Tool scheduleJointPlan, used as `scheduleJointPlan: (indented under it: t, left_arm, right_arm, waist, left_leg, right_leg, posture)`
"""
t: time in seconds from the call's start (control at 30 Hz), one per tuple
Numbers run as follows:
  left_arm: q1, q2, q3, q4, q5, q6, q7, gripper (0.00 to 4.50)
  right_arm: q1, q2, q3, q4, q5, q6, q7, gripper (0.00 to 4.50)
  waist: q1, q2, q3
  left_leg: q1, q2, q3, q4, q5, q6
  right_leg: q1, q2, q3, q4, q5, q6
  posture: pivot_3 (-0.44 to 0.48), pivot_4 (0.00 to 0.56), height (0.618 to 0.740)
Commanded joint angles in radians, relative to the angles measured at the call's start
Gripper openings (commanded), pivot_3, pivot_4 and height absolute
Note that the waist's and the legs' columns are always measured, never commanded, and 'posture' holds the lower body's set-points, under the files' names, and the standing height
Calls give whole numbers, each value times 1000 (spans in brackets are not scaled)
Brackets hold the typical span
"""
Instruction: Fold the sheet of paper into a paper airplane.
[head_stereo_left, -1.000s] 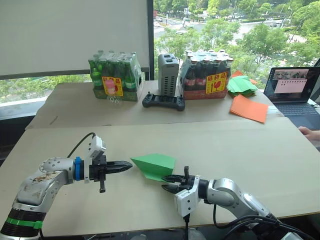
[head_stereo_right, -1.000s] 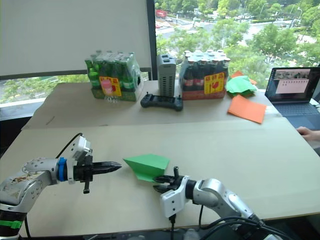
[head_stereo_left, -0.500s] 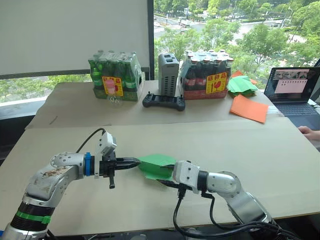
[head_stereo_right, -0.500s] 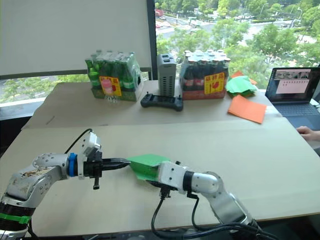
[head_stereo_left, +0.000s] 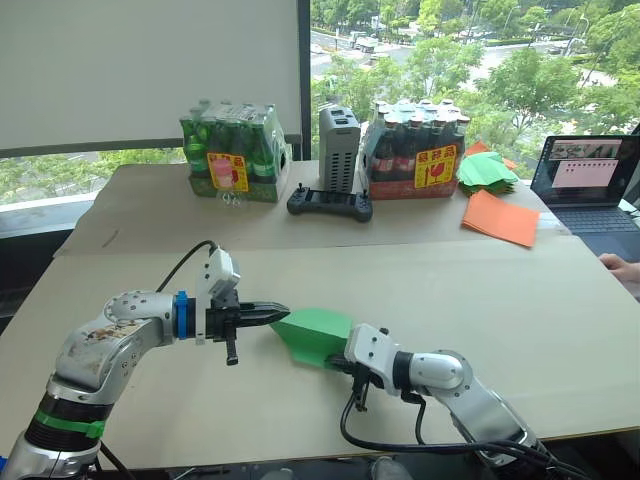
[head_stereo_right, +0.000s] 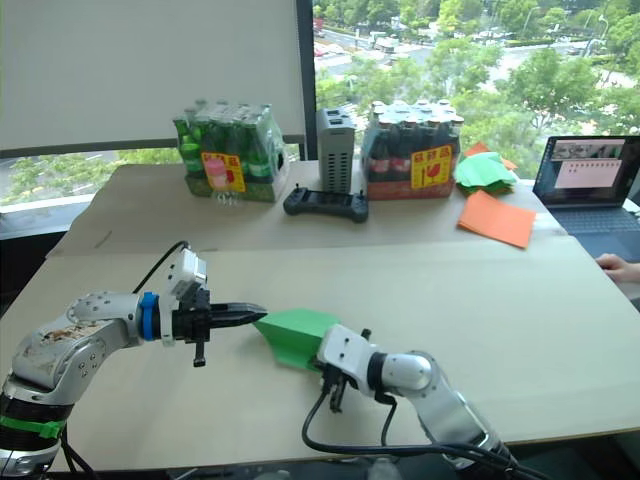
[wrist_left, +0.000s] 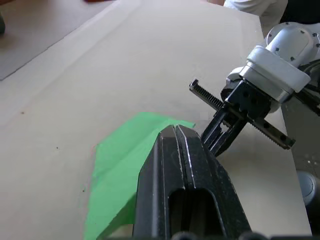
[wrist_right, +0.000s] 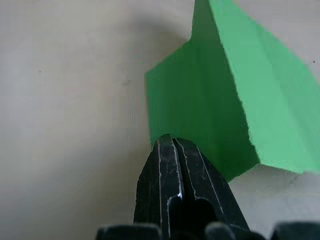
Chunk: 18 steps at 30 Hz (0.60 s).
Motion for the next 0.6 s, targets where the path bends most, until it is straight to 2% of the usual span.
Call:
scheduleJointPlan:
  t: [0.03,0.3,0.6]
  left_arm:
    - [-39,-10,-11,-4,15,-8,13,0]
    - [-57,-30,-105,50,137,-79,18,0]
    - [-53,-73,-124,111,182,-108,21,0]
  right_arm:
    - [23,-19,35,18,-30,29,3,45]
    - [18,-30,33,-2,-33,70,-8,45]
    - [20,-47,41,-35,-27,90,-7,45]
  waist:
    - [0,0,0]
    - [0,0,0]
    - [6,0,0]
  left_leg:
    - [0,0,0,0,0,0]
    - [1,0,0,0,0,0]
    - [0,0,0,0,0,0]
  right_leg:
    - [0,0,0,0,0,0]
    - [0,0,0,0,0,0]
    - [1,0,0,0,0,0]
  posture:
    - [0,150,696]
    - [0,150,696]
    - [0,150,696]
